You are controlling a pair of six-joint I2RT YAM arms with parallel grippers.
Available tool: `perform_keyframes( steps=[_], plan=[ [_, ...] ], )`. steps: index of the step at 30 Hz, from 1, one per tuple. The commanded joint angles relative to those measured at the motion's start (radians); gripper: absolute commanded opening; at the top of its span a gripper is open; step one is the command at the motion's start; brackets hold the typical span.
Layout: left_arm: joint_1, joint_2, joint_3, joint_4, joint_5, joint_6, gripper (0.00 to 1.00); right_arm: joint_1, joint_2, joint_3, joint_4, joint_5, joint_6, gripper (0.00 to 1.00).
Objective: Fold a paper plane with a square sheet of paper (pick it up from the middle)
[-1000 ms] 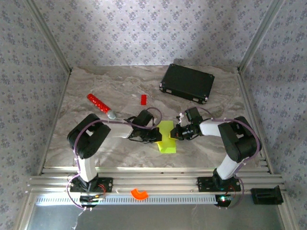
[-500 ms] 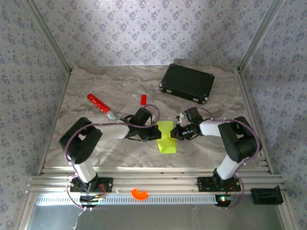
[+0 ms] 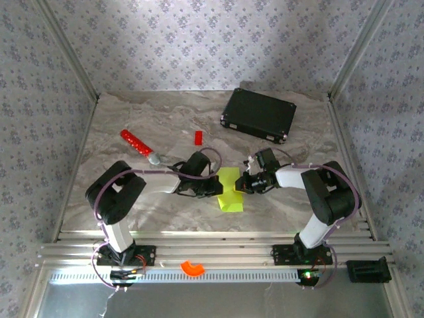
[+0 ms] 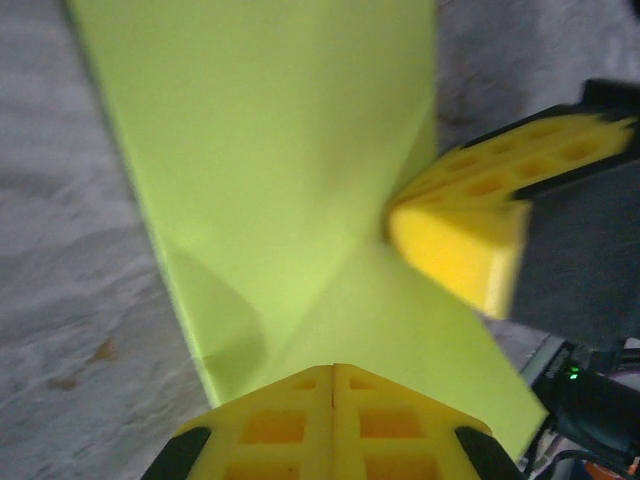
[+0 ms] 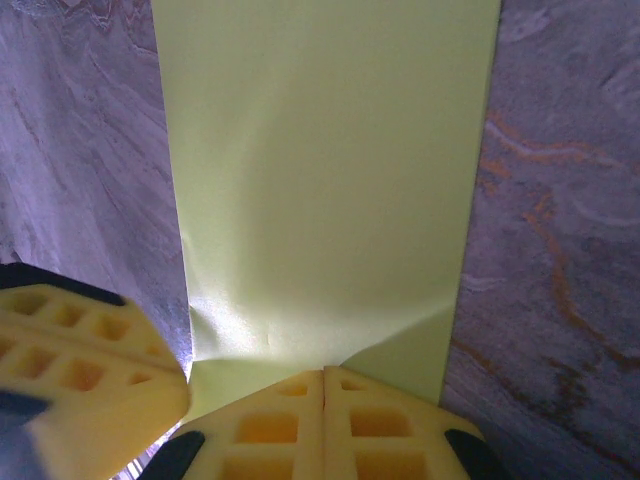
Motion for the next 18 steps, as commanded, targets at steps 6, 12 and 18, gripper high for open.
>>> perform_keyframes(
  steps=[6, 12, 18],
  plan=[
    [-0.005, 0.026, -0.059, 0.014, -0.023, -0.006, 0.0, -0.004, 0.052, -0.049, -0.134, 0.219, -0.004, 0.0],
    [-0.005, -0.026, -0.023, -0.028, -0.025, 0.006, 0.0, -0.002, 0.051, -0.049, -0.135, 0.22, -0.004, 0.0],
    [-0.007, -0.079, 0.007, -0.062, -0.027, 0.014, 0.0, -0.001, 0.051, -0.048, -0.135, 0.223, -0.004, 0.0]
  ],
)
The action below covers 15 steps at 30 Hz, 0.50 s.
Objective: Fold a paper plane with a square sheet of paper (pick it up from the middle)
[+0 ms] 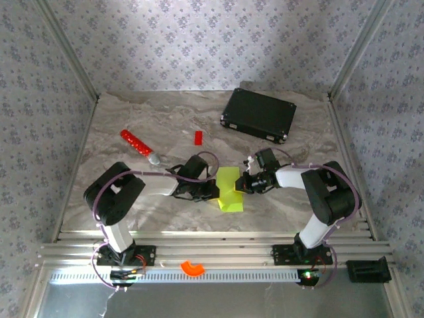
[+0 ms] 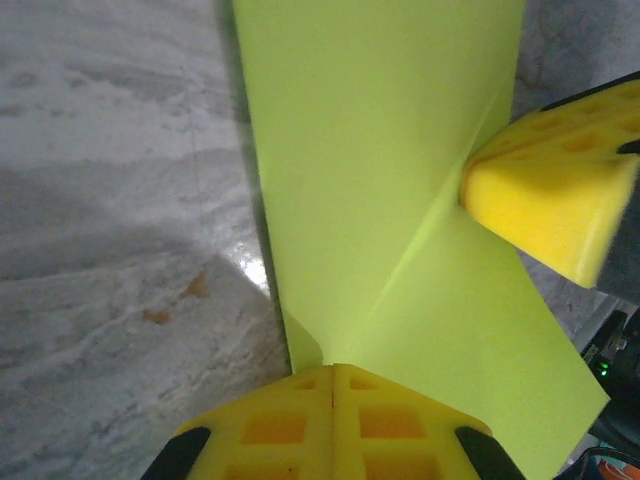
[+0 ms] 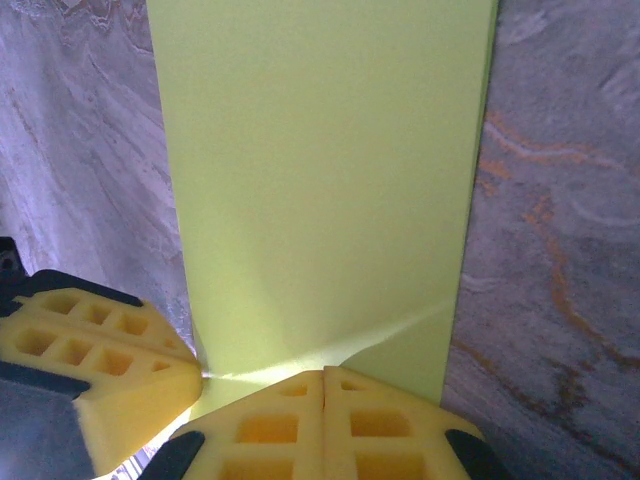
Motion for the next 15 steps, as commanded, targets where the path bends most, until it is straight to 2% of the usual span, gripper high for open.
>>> perform_keyframes(
  steps=[1, 7, 15],
  plan=[
    [-0.006, -0.056, 0.042, -0.044, -0.018, 0.017, 0.0, -0.002, 0.053, -0.046, -0.136, 0.219, -0.004, 0.0],
    [-0.006, -0.056, 0.04, -0.022, -0.018, 0.0, 0.0, -0.002, 0.05, -0.047, -0.136, 0.221, -0.004, 0.0],
    [-0.011, 0.004, 0.026, 0.078, 0.035, -0.04, 0.0, -0.001, 0.056, -0.045, -0.137, 0.221, -0.005, 0.0]
  ],
)
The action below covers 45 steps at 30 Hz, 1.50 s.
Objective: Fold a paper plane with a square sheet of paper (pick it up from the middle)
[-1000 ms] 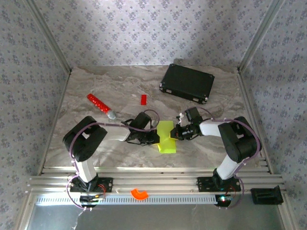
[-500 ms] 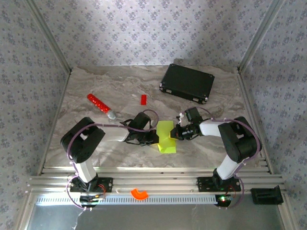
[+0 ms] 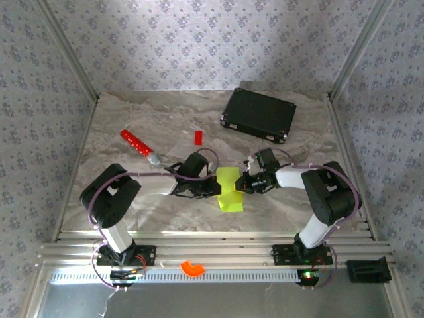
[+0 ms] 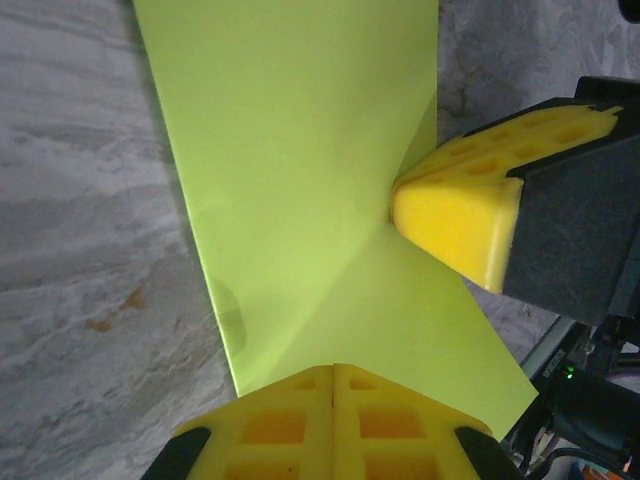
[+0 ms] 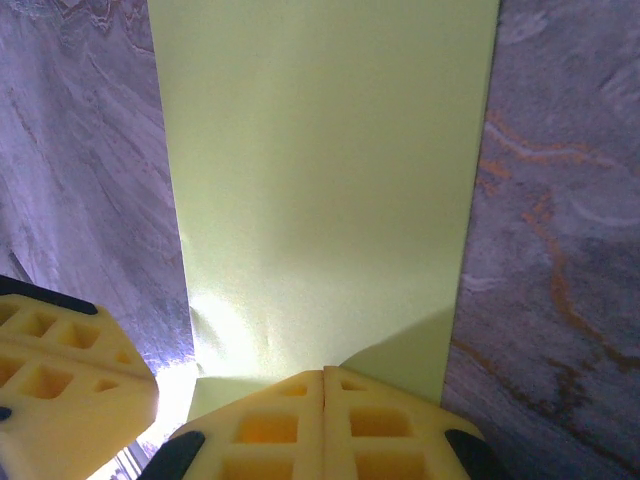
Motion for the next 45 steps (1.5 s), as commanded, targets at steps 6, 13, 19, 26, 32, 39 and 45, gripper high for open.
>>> perform_keyframes(
  steps=[6, 13, 19, 26, 32, 39, 45],
  plan=[
    [-0.011, 0.068, -0.013, 0.114, 0.066, -0.041, 0.0, 0.0, 0.062, -0.042, -0.139, 0.224, -0.005, 0.0],
    [-0.005, 0.075, -0.106, 0.008, 0.012, 0.032, 0.0, 0.003, 0.059, -0.044, -0.141, 0.232, -0.004, 0.0],
    [-0.002, 0.014, -0.079, -0.082, -0.041, 0.084, 0.0, 0.006, 0.063, -0.04, -0.144, 0.235, -0.005, 0.0],
    [-0.021, -0.05, 0.022, -0.1, -0.017, 0.053, 0.0, 0.006, 0.063, -0.038, -0.147, 0.233, -0.007, 0.0],
    [-0.027, 0.002, 0.017, 0.015, 0.032, -0.013, 0.0, 0.006, 0.063, -0.038, -0.146, 0.235, -0.006, 0.0],
    [-0.028, 0.058, -0.026, 0.015, 0.046, 0.009, 0.0, 0.006, 0.064, -0.037, -0.149, 0.234, -0.007, 0.0],
    [-0.026, 0.034, -0.095, -0.103, -0.029, 0.081, 0.0, 0.006, 0.062, -0.038, -0.149, 0.233, -0.006, 0.0]
  ],
)
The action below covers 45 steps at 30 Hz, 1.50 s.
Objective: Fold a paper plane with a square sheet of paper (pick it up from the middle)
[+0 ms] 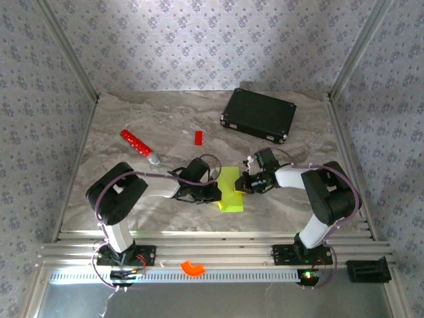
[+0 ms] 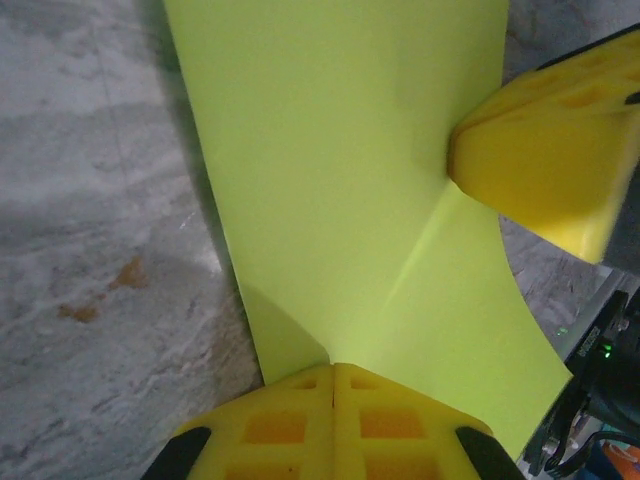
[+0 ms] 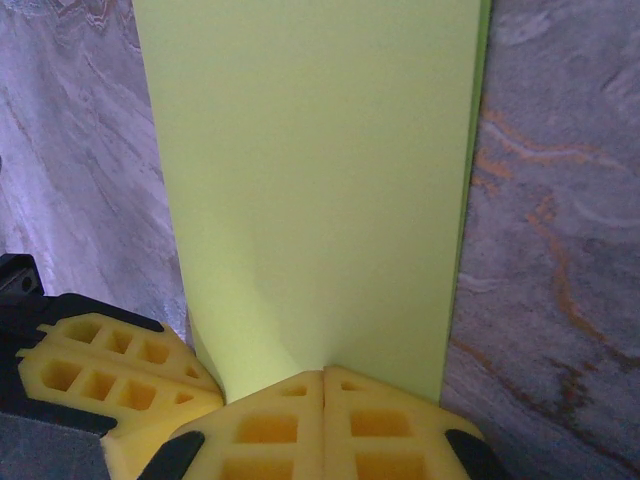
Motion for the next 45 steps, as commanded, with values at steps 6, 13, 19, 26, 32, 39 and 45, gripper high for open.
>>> perform_keyframes(
  steps=[6, 13, 19, 26, 32, 39, 45],
  plan=[
    [-0.017, -0.109, -0.008, -0.172, -0.085, 0.041, 0.0, 0.001, 0.065, -0.043, -0.137, 0.226, -0.006, 0.0],
    [-0.021, -0.129, 0.069, -0.097, -0.052, -0.002, 0.0, 0.004, 0.063, -0.042, -0.141, 0.229, -0.007, 0.0],
    [-0.036, -0.025, 0.094, -0.028, -0.006, -0.027, 0.0, 0.004, 0.063, -0.043, -0.139, 0.229, -0.007, 0.0],
    [-0.04, 0.007, -0.043, 0.024, -0.016, -0.046, 0.0, 0.004, 0.065, -0.041, -0.137, 0.228, -0.009, 0.0],
    [-0.037, -0.066, -0.115, -0.077, -0.06, 0.005, 0.0, 0.005, 0.064, -0.044, -0.135, 0.23, -0.008, 0.0],
    [-0.039, -0.142, -0.061, -0.123, -0.083, 0.013, 0.0, 0.005, 0.063, -0.045, -0.138, 0.23, -0.008, 0.0],
    [-0.04, -0.184, -0.01, -0.11, -0.082, -0.008, 0.0, 0.005, 0.06, -0.046, -0.138, 0.23, -0.007, 0.0]
  ],
)
